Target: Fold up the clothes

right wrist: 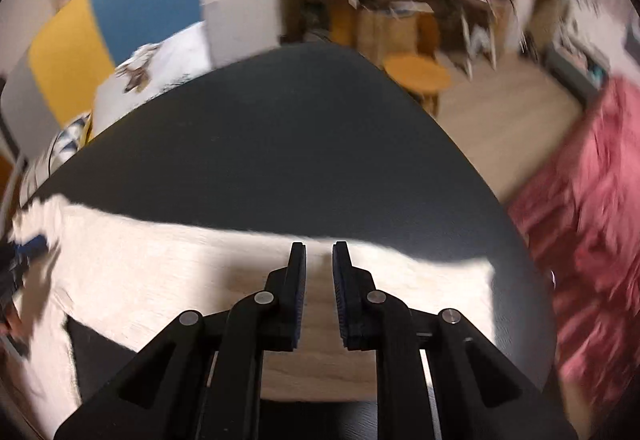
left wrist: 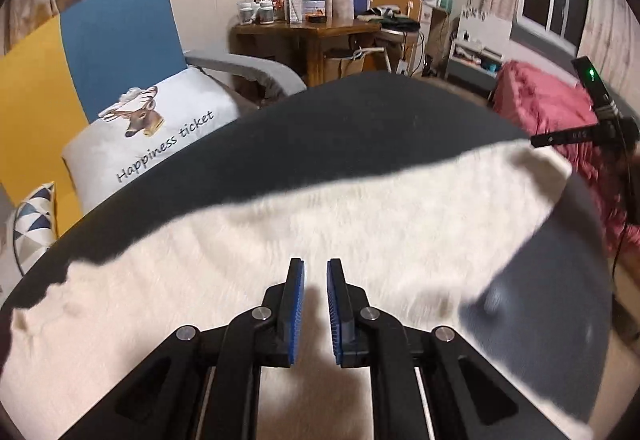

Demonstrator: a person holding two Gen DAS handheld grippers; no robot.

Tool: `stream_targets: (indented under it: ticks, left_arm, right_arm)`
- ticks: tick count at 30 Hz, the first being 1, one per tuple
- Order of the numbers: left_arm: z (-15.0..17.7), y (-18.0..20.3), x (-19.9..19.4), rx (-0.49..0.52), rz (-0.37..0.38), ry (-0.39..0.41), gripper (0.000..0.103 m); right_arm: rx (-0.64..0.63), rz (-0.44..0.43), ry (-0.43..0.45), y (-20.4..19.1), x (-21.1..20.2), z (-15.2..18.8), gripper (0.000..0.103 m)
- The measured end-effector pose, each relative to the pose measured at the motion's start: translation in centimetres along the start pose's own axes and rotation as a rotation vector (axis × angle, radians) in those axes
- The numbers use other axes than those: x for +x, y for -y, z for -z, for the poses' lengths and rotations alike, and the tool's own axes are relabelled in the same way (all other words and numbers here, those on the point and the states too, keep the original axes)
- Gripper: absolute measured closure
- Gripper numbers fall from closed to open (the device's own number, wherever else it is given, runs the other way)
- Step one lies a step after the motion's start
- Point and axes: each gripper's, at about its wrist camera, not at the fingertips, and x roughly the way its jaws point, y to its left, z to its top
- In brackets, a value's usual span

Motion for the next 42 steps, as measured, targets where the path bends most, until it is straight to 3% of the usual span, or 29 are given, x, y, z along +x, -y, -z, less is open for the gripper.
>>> stream_targets:
  ticks: [2,7,9,12,15,19,22,23,25,30,33,35,39,42]
  left_arm:
    - [1.0,0.0,1.1,-0.009,-0.003,-0.051,0.092]
    - [1.0,-0.2,0.9,-0.033,-0.003,-0.07,0.092]
    - [1.2,-0.5,-0.3,-0.078,0.035,-0.065,0.092]
    - [2.1,0.3,-3.1,-0.07,0.08,-0.023,0.092]
    - [2.8,1.8,-3.9,-0.068,0.121,-0.02,0.092]
    - [3.9,4.0,-3.2,-0.042,0.151,-0.061,0.092]
    - [5.2,4.8,-2.4,0.011,0.137,-0.089,0.091]
    - [5.5,4.7,-2.5,0.01,0.144,-0.08,0.091]
    - [5.6,4.3,-2.6,-0.009,0.159,-0.077,0.091]
    - [5.5,3.9,-2.9,-0.046,0.176,-0.073,0.091]
    - [5.6,1.6,-4.5,-0.145,0.192,-0.029,0.091]
    - [6.1,-0.4,-6.1,-0.2,0.169,0.016,0.091]
    - [7.5,-7.2,-8.1,-0.305,0.003,0.06,0.091]
    - [7.9,-12.2,-8.3,-0.375,-0.071,0.056,0.091]
  right_arm:
    - [0.002,0.04,-0.02,1.3,0.3,1.1,0.088]
    - [0.073,0.017,0.026,3.9,0.2,2.6,0.089]
    - [0.077,0.029,0.026,3.7,0.0,2.5,0.089]
    - [0.021,0.111,0.045,1.2,-1.7,2.2,0.085]
    - [-0.128,-0.031,0.107,-4.9,-3.6,3.2,0.085]
    - [-0.271,-0.195,0.085,-13.6,-2.4,5.0,0.085]
    - [-0.373,-0.168,0.016,-18.2,0.8,6.3,0.085]
    - [-0.401,-0.132,-0.001,-18.8,1.8,6.9,0.085]
    - [-0.434,-0.086,0.052,-18.6,2.5,7.2,0.086]
    - [-0.356,-0.073,0.03,-16.0,3.1,5.6,0.086]
    - [-0.327,-0.081,-0.011,-16.6,2.4,4.6,0.082]
    - [-0.355,-0.112,0.029,-18.7,1.0,3.4,0.082]
    - [-0.412,-0.24,0.081,-24.8,-0.1,1.9,0.082]
    - [-0.43,-0.313,0.068,-29.3,1.4,1.6,0.082]
